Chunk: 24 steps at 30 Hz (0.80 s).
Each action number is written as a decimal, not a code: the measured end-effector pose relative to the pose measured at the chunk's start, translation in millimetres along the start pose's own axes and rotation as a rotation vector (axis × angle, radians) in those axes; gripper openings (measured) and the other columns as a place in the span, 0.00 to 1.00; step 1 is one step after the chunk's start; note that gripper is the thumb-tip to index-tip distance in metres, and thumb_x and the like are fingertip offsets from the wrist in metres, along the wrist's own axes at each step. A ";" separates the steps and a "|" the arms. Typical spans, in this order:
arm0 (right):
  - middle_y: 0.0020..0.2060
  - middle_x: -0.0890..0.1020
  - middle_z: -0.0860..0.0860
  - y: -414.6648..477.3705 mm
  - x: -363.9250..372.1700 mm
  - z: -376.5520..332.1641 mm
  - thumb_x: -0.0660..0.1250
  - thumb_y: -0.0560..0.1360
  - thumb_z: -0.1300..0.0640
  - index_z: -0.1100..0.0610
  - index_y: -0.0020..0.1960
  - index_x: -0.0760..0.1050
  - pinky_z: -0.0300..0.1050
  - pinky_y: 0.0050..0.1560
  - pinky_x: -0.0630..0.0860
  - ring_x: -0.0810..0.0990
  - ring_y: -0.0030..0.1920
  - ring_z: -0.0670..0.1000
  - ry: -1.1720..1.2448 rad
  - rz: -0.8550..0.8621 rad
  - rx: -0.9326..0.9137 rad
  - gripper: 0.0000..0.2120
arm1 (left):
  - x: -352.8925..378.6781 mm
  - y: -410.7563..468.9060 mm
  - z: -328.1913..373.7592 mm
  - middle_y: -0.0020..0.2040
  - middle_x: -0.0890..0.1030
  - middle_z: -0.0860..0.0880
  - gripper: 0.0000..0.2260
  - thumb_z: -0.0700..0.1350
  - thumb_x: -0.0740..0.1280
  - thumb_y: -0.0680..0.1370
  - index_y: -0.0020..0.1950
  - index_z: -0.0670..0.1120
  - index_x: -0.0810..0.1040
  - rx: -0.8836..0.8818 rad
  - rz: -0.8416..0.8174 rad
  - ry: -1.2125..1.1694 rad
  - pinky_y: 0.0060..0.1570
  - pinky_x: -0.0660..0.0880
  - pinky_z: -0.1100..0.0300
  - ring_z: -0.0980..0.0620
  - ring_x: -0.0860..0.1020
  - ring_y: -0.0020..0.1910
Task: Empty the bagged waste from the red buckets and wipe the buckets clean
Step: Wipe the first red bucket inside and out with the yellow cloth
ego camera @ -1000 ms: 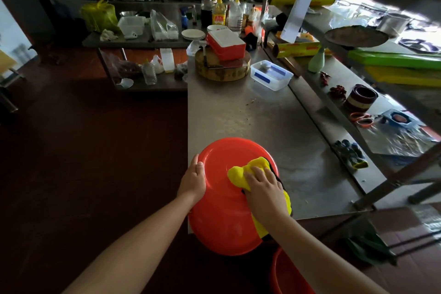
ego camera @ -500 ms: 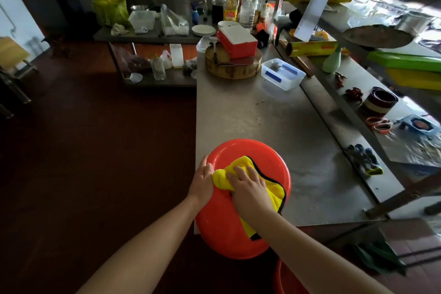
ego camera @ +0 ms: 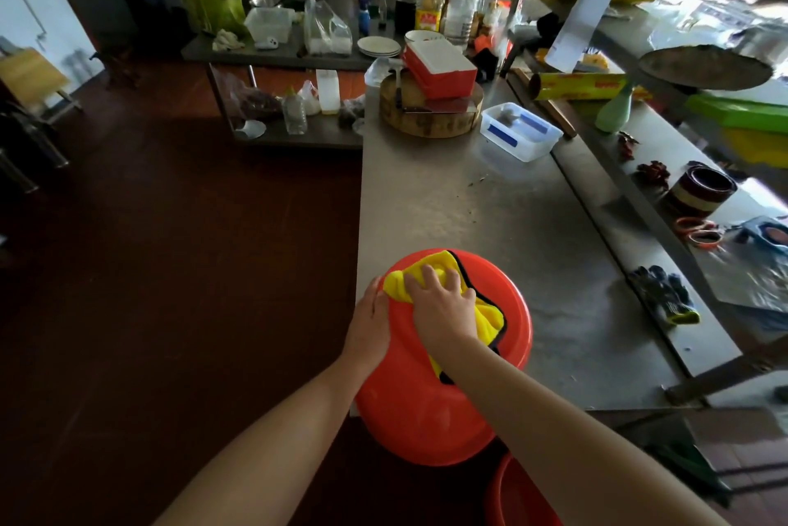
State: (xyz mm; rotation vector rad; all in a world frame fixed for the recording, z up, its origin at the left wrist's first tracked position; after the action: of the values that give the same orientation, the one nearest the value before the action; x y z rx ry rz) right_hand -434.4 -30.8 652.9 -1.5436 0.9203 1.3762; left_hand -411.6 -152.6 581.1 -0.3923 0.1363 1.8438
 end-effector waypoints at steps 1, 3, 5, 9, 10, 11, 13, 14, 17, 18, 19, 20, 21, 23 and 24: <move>0.77 0.58 0.52 -8.9 1.6 1.6 0.58 0.81 0.58 0.45 0.78 0.59 0.69 0.67 0.64 0.54 0.77 0.65 -0.002 -0.007 -0.019 0.26 | -0.1 0.0 0.3 0.76 0.69 0.47 0.20 0.49 0.50 0.87 0.80 0.49 0.63 -0.004 -0.003 -0.004 0.75 0.62 0.53 0.49 0.67 0.75; 0.77 0.58 0.51 -30.0 4.3 4.9 0.60 0.81 0.57 0.45 0.78 0.58 0.68 0.67 0.64 0.54 0.77 0.65 -0.002 -0.020 -0.044 0.27 | -0.2 0.0 0.4 0.77 0.68 0.46 0.21 0.49 0.50 0.87 0.80 0.49 0.62 -0.011 -0.002 -0.023 0.75 0.61 0.54 0.49 0.66 0.76; 0.77 0.57 0.50 -51.2 7.8 6.7 0.60 0.81 0.56 0.45 0.78 0.58 0.67 0.67 0.65 0.53 0.77 0.64 0.001 -0.038 -0.061 0.27 | -0.1 -0.7 0.0 0.78 0.66 0.48 0.21 0.49 0.50 0.87 0.81 0.49 0.61 -0.030 0.003 -0.033 0.72 0.59 0.60 0.50 0.64 0.77; 0.79 0.55 0.48 -85.3 15.8 12.3 0.60 0.81 0.55 0.44 0.79 0.55 0.66 0.69 0.65 0.50 0.78 0.63 0.016 -0.041 -0.077 0.29 | 0.8 -6.6 2.3 0.78 0.66 0.48 0.21 0.50 0.49 0.87 0.81 0.49 0.60 0.004 -0.021 -0.027 0.69 0.60 0.63 0.55 0.64 0.75; 0.79 0.55 0.48 -89.7 16.7 14.0 0.61 0.81 0.55 0.44 0.79 0.55 0.65 0.70 0.64 0.49 0.79 0.62 0.024 -0.036 -0.078 0.29 | 0.9 -7.9 2.4 0.78 0.66 0.48 0.21 0.51 0.49 0.87 0.81 0.50 0.60 0.011 -0.025 -0.016 0.68 0.60 0.64 0.56 0.64 0.74; 0.79 0.54 0.48 -91.5 17.4 15.2 0.61 0.81 0.54 0.43 0.80 0.54 0.65 0.70 0.64 0.49 0.79 0.62 0.029 -0.032 -0.082 0.30 | 1.2 -8.4 1.9 0.78 0.65 0.49 0.22 0.51 0.48 0.87 0.81 0.51 0.59 0.010 -0.026 -0.003 0.67 0.59 0.65 0.55 0.64 0.74; 0.79 0.54 0.47 -88.6 16.5 15.6 0.60 0.82 0.54 0.43 0.80 0.54 0.65 0.71 0.63 0.48 0.79 0.61 0.042 -0.023 -0.089 0.30 | 1.5 -6.5 -0.4 0.79 0.64 0.49 0.22 0.52 0.48 0.87 0.81 0.51 0.58 -0.017 -0.028 0.017 0.66 0.57 0.66 0.53 0.63 0.77; 0.79 0.54 0.47 -84.8 15.7 15.2 0.60 0.82 0.54 0.42 0.80 0.54 0.65 0.71 0.63 0.49 0.79 0.61 0.049 -0.021 -0.090 0.29 | 1.5 -5.0 -1.5 0.80 0.63 0.49 0.22 0.53 0.48 0.87 0.82 0.52 0.57 -0.036 -0.029 0.022 0.66 0.56 0.66 0.51 0.62 0.77; 0.78 0.55 0.49 -65.5 12.5 14.9 0.59 0.82 0.55 0.42 0.79 0.55 0.66 0.70 0.63 0.50 0.78 0.63 0.058 -0.016 -0.068 0.28 | 1.8 -2.1 -1.7 0.79 0.64 0.49 0.22 0.53 0.48 0.87 0.81 0.53 0.58 -0.067 -0.028 0.010 0.66 0.57 0.64 0.50 0.63 0.77; 0.78 0.55 0.49 -56.8 11.4 14.8 0.59 0.82 0.56 0.43 0.79 0.55 0.66 0.70 0.63 0.51 0.78 0.63 0.059 -0.010 -0.057 0.28 | 2.4 -1.9 -2.0 0.79 0.65 0.49 0.22 0.53 0.48 0.87 0.81 0.53 0.58 -0.067 -0.026 0.003 0.65 0.57 0.64 0.50 0.64 0.77; 0.78 0.55 0.50 -47.4 10.4 14.5 0.59 0.82 0.57 0.43 0.79 0.55 0.66 0.70 0.62 0.51 0.77 0.64 0.060 0.001 -0.048 0.28 | 2.9 -1.3 -2.4 0.79 0.65 0.49 0.22 0.53 0.48 0.87 0.81 0.54 0.58 -0.060 -0.024 0.003 0.65 0.58 0.64 0.50 0.64 0.76; 0.78 0.55 0.51 -37.3 8.8 14.3 0.58 0.82 0.58 0.44 0.79 0.55 0.67 0.70 0.62 0.51 0.77 0.64 0.059 0.012 -0.039 0.28 | 3.3 -0.7 -2.7 0.78 0.66 0.48 0.22 0.53 0.48 0.87 0.81 0.54 0.59 -0.051 -0.021 0.008 0.65 0.58 0.63 0.50 0.65 0.76; 0.78 0.55 0.51 -26.8 7.0 15.1 0.57 0.81 0.58 0.45 0.79 0.56 0.68 0.70 0.61 0.51 0.77 0.65 0.060 0.020 -0.026 0.28 | 3.5 -0.5 -3.4 0.77 0.67 0.49 0.22 0.53 0.48 0.86 0.81 0.55 0.59 -0.051 -0.017 0.014 0.65 0.59 0.63 0.50 0.66 0.75; 0.79 0.56 0.52 -4.0 2.6 19.4 0.56 0.82 0.58 0.45 0.79 0.57 0.69 0.70 0.60 0.52 0.77 0.65 0.074 0.030 0.011 0.27 | 3.3 -0.1 -5.4 0.76 0.69 0.50 0.21 0.55 0.48 0.86 0.80 0.57 0.60 -0.070 -0.017 0.023 0.65 0.61 0.62 0.50 0.68 0.74; 0.79 0.56 0.52 6.2 0.0 21.9 0.55 0.82 0.58 0.45 0.79 0.58 0.69 0.70 0.60 0.52 0.77 0.66 0.082 0.036 0.033 0.26 | 3.5 -0.3 -5.5 0.75 0.70 0.51 0.21 0.56 0.48 0.86 0.80 0.58 0.60 -0.069 -0.022 0.022 0.65 0.62 0.61 0.50 0.69 0.73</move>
State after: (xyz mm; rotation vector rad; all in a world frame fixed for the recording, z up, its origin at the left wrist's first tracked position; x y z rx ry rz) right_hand -448.1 -12.8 651.4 -1.5754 1.0204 1.3251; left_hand -411.1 -151.0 574.8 -0.4604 0.0834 1.8261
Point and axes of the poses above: each hand's wrist, its own y-axis towards the middle knuckle, its own x-axis out of the palm, z = x × y, the point moved 6 cm from there along y, towards the middle knuckle
